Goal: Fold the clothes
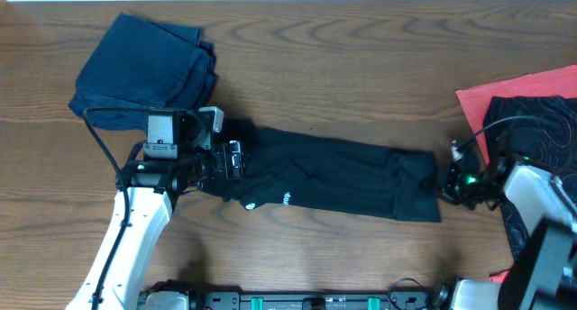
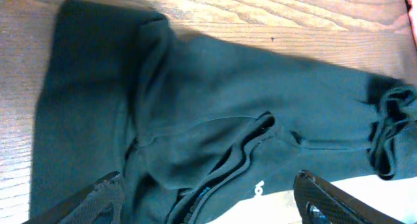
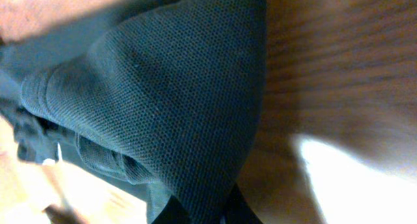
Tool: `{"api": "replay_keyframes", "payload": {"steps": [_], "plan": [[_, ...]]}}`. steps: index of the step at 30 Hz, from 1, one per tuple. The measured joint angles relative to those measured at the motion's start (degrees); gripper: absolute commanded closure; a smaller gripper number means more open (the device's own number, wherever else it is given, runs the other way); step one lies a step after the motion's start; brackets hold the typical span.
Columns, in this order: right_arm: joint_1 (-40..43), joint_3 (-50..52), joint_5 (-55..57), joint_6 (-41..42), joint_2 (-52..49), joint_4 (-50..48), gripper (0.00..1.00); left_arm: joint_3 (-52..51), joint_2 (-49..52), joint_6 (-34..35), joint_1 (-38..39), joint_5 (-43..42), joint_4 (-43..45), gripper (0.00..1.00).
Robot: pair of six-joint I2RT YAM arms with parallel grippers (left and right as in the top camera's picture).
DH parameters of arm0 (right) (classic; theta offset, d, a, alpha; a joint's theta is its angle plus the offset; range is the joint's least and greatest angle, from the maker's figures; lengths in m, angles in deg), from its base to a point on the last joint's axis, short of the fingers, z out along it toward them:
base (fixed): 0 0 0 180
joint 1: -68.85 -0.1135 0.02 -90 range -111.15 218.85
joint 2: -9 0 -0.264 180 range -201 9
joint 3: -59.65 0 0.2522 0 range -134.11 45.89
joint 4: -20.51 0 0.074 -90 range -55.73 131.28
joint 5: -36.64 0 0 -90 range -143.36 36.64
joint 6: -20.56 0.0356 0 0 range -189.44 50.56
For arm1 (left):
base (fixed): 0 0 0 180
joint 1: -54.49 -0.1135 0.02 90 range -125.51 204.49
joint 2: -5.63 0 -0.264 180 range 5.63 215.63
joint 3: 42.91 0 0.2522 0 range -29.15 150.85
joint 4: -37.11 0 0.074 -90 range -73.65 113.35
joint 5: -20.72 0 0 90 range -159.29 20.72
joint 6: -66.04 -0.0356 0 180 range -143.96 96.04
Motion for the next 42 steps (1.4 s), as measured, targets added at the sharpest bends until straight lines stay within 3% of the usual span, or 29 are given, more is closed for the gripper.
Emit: {"api": "replay_keyframes", "payload": {"steps": [10, 25, 34, 36, 40, 42], "plan": [[-0.48, -6.34, 12.72, 6.82, 14.29, 4.39, 0.99, 0.00, 0.00, -0.57, 0.00, 0.02, 0.04, 0.16], [-19.61, -6.32, 32.11, 25.18, 7.72, 3.65, 0.99, 0.00, 0.00, -0.79, 0.00, 0.00, 0.04, 0.16], [-29.99, -6.32, 34.80, 30.62, 4.09, -4.72, 0.99, 0.00, 0.00, -0.81, 0.00, 0.02, 0.00, 0.16], [-31.65, -6.32, 34.64, 31.08, 4.09, -6.75, 0.96, 0.00, 0.00, -0.81, 0.00, 0.00, 0.00, 0.16], [-34.62, -6.32, 34.38, 32.44, 4.09, -10.95, 0.74, 0.00, 0.00, -0.81, 0.00, 0.02, 0.00, 0.16], [-35.89, -6.32, 33.94, 32.92, 4.09, -12.46, 0.71, 0.00, 0.00, -0.81, 0.00, 0.02, 0.00, 0.16]]}}
